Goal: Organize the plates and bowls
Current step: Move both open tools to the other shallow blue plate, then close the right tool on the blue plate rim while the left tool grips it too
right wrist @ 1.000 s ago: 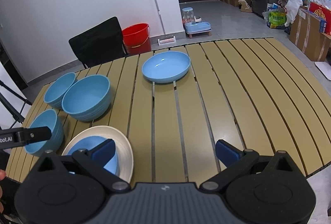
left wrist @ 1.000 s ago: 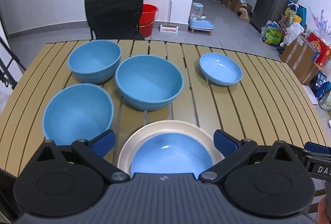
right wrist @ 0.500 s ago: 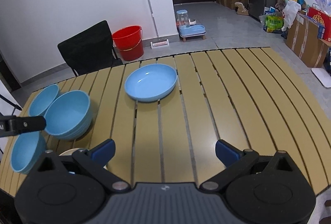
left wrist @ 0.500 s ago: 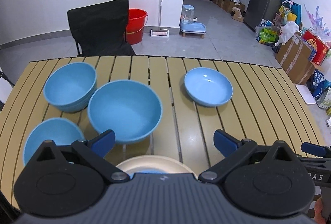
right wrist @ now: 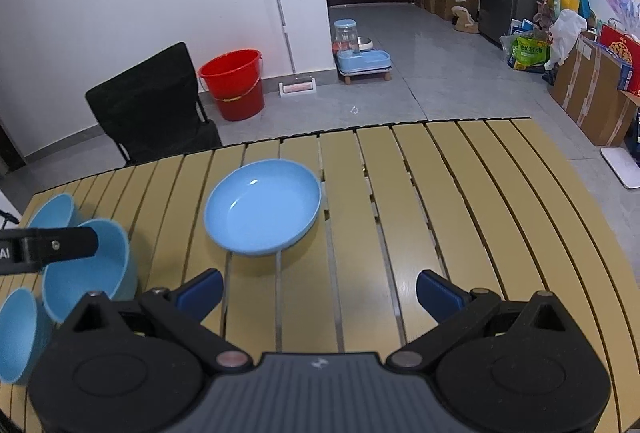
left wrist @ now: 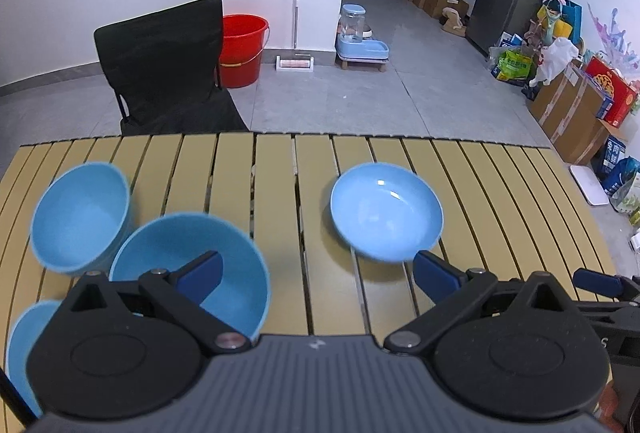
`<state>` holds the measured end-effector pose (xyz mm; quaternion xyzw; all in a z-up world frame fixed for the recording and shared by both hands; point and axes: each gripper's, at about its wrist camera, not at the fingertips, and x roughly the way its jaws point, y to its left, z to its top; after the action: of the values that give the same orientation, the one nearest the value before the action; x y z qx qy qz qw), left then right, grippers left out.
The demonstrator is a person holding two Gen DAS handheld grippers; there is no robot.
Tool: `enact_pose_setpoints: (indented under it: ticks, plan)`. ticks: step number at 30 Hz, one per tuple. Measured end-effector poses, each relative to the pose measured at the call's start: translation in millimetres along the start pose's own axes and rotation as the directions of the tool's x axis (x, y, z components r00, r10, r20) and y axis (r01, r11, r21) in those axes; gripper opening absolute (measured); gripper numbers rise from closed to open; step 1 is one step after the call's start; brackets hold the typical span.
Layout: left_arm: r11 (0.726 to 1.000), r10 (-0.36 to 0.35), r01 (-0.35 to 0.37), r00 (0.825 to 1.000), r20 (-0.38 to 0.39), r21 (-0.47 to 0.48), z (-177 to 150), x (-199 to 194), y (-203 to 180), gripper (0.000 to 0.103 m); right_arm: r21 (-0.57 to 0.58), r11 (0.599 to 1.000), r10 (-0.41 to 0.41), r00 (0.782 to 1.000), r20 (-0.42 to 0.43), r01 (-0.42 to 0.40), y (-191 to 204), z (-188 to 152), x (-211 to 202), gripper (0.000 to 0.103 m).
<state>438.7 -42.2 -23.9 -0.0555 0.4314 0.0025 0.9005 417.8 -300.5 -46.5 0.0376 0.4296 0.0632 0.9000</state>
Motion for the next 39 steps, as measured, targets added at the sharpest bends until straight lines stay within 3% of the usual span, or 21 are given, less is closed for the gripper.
enact_pose_setpoints:
  ticks: [11,22,28,31,34,37,39]
  plan:
    - [0.998,0.035,-0.039,0.997,-0.074,-0.056,51.6,82.8,-0.4,0.103,0.034,0.999,-0.005,0.997,-0.072,0.008,-3.7,42.0,71.6,0.102]
    - [0.994,0.080,-0.091,0.980,-0.182,-0.055,67.4,164.6,-11.9,0.099,0.062,0.998,0.000,0.988,-0.154,0.009,-6.8,64.8,147.1,0.089]
    - [0.993,0.072,-0.092,0.968,-0.239,-0.075,63.2,191.6,-10.5,0.074,0.056,0.998,0.011,0.982,-0.187,-0.001,-7.4,63.7,170.9,0.074]
    - [0.993,0.073,-0.092,0.966,-0.247,-0.067,61.3,199.6,-8.8,0.064,0.065,0.998,0.031,0.979,-0.200,-0.019,-8.5,64.7,177.7,0.062]
    - [0.993,0.050,-0.077,0.962,-0.270,-0.090,61.6,205.1,-5.6,0.048,0.078,0.996,0.049,0.977,-0.208,-0.033,-9.5,65.1,181.4,0.051]
    - [0.993,0.050,-0.077,0.962,-0.268,-0.092,59.0,206.5,-3.3,0.042,0.086,0.995,0.061,0.976,-0.210,-0.044,-9.8,66.3,184.9,0.038]
    - [0.992,0.043,-0.072,0.962,-0.268,-0.099,58.6,207.5,-1.0,0.037,0.091,0.994,0.072,0.975,-0.212,-0.053,-9.3,66.6,186.4,0.035]
